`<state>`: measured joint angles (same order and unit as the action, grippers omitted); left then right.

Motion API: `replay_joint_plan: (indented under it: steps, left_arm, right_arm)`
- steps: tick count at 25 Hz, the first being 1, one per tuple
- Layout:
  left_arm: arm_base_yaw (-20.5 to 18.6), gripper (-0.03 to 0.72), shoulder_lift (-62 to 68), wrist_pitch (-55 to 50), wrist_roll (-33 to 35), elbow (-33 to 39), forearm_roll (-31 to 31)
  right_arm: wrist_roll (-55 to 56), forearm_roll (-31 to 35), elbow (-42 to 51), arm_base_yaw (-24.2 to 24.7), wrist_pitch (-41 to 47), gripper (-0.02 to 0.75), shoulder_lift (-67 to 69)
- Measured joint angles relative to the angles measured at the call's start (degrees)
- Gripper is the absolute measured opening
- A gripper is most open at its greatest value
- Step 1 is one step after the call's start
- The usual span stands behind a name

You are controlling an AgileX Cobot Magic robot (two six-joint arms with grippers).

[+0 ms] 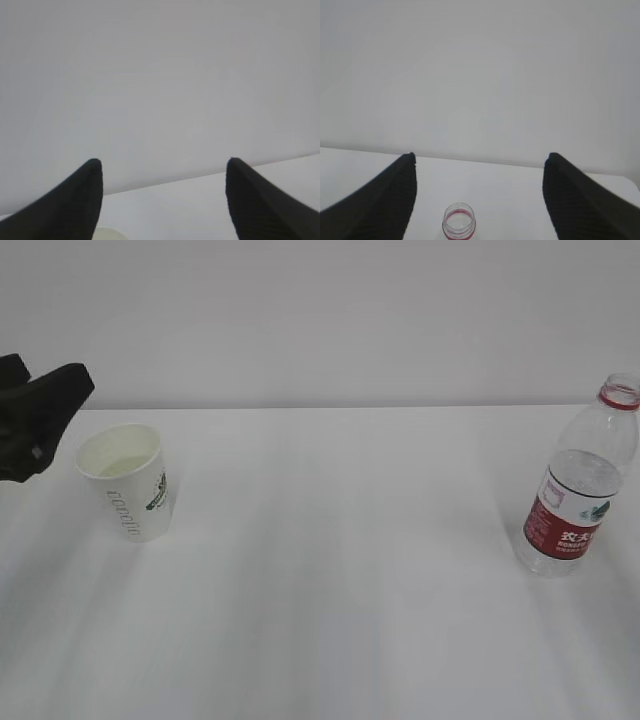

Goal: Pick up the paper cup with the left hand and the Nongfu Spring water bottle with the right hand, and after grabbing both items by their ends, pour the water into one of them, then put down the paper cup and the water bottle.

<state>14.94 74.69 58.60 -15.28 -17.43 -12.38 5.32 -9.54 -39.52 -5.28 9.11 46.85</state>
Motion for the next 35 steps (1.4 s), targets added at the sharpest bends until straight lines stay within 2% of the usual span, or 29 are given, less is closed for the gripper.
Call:
replay_joint_plan:
  steps: [8,26,35]
  left_arm:
    - [0.0,0.558,-9.72,-12.09,-0.12,0.22,0.0]
    - [0.0,0.555,-36.37,-42.68,-2.35,0.55,0.0]
    - [0.0,0.52,-46.39,-57.2,-2.35,0.69,0.0]
  right_arm:
    - [0.0,-2.15,-0.89,0.0,3.8,0.591,-6.7]
    - [0.0,-2.16,-1.58,0.0,16.68,0.59,-19.62]
    - [0.0,-1.95,-1.71,0.0,25.7,0.59,-25.78]
